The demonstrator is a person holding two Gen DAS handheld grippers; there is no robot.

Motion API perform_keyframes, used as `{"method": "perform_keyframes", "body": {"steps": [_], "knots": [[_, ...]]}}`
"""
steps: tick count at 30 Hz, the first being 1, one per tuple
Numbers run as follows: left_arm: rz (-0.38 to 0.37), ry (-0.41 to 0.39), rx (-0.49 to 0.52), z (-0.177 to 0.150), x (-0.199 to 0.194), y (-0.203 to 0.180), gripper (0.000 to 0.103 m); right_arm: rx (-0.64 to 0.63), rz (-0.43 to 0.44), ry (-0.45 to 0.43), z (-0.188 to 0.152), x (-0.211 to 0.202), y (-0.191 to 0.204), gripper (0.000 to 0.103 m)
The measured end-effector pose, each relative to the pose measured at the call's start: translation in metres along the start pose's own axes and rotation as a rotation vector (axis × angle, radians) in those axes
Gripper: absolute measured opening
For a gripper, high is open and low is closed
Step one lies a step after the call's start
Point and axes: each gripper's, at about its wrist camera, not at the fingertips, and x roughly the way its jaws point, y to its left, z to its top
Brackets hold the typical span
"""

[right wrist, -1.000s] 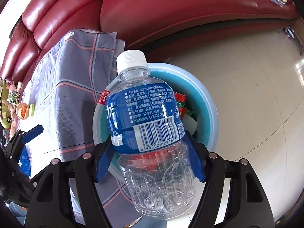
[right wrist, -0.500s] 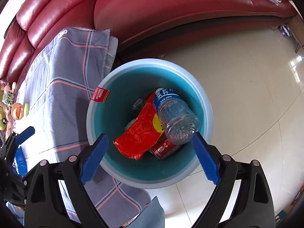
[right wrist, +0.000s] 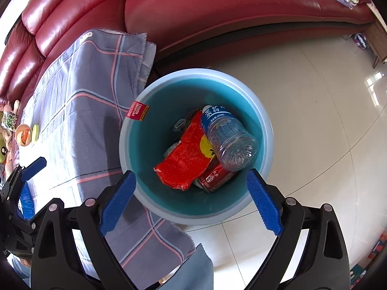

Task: Collect trash
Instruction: 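Move both grippers back to the cloth toward the pink cup and lid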

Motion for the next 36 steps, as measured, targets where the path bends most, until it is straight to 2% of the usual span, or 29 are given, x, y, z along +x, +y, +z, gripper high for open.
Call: {"method": "perform_keyframes", "body": {"steps": [6, 13, 18, 26, 32, 36], "knots": [[0.0, -0.025, -0.049, -0.011, -0.022, 0.019, 0.099, -0.058, -0.014, -0.015, -0.014, -0.017, 0.036, 0.088], [0.028, -0.055, -0.123, -0.033, -0.056, 0.06, 0.099, -0.15, -0.001, -0.035, -0.028, -0.031, 0.101, 0.089], [0.073, -0.079, -0.203, -0.055, -0.082, 0.109, 0.099, -0.228, 0.006, -0.026, -0.03, -0.025, 0.158, 0.089], [0.201, -0.09, -0.319, -0.09, -0.117, 0.201, 0.099, -0.339, 0.02, 0.006, -0.017, 0.005, 0.259, 0.089], [0.291, -0.076, -0.404, -0.108, -0.128, 0.268, 0.099, -0.407, 0.029, 0.016, -0.002, 0.028, 0.325, 0.089], [0.318, -0.056, -0.446, -0.109, -0.126, 0.302, 0.099, -0.433, 0.039, 0.011, 0.012, 0.042, 0.356, 0.089]]}}
